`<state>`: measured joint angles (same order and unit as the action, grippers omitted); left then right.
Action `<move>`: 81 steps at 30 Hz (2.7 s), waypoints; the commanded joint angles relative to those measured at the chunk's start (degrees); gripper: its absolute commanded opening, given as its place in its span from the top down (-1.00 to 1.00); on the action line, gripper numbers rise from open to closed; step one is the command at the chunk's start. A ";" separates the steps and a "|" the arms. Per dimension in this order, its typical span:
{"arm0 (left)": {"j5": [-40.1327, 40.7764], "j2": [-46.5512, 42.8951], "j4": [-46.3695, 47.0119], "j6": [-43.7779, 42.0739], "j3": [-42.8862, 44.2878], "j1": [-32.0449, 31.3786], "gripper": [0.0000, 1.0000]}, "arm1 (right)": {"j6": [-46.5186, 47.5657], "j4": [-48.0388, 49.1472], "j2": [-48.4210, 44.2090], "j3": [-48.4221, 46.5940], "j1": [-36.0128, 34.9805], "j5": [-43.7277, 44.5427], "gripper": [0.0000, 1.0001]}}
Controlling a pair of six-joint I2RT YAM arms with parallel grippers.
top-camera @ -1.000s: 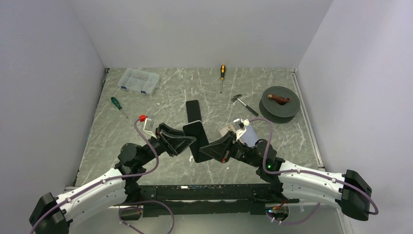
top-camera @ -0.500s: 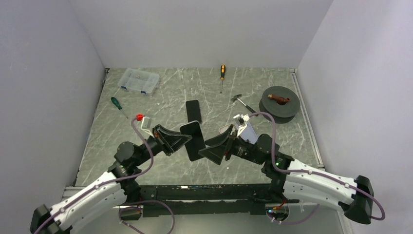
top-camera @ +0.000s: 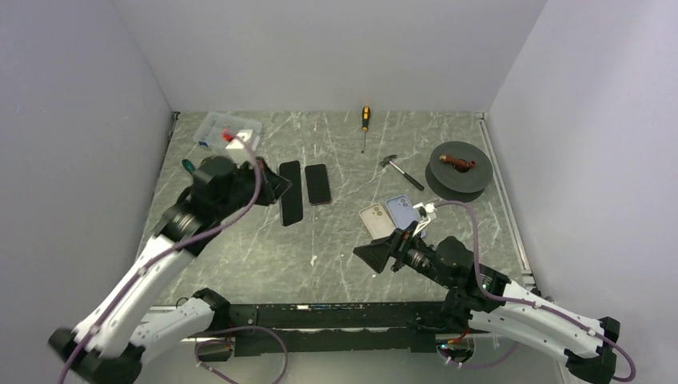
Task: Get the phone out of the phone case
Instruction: Place the phone at the center of the board.
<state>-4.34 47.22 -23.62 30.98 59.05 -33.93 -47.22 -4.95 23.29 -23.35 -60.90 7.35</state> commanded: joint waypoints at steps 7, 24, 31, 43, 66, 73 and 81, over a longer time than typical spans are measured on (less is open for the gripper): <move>-18.49 22.81 4.87 0.74 -2.94 21.09 1.00 | 0.14 -1.38 4.36 -0.05 -0.06 -5.00 -0.99; -30.93 49.04 19.03 1.86 3.10 26.88 1.00 | 2.66 -7.40 2.71 -3.80 0.44 -5.96 -0.99; -34.79 55.81 24.15 3.16 5.91 28.85 1.00 | 3.26 -7.41 2.83 -2.92 0.94 -5.59 -0.99; -39.07 65.04 29.13 5.76 10.41 29.01 1.00 | 5.56 -6.66 4.61 -3.59 3.18 -4.94 -0.99; -40.26 71.05 25.38 2.41 12.70 31.18 0.46 | 7.14 -4.69 8.36 -1.15 19.20 -20.89 -0.99; -39.41 70.41 21.10 -0.23 14.01 31.90 0.31 | 7.04 -5.23 8.54 -1.22 19.81 -21.02 -0.99; -37.79 69.18 18.08 -2.44 14.48 31.92 0.21 | 7.36 -5.51 10.13 -2.06 20.12 -21.22 -0.99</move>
<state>-42.11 118.04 -4.75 30.92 71.70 -2.07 -40.82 -12.40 33.17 -24.32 -41.12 -13.13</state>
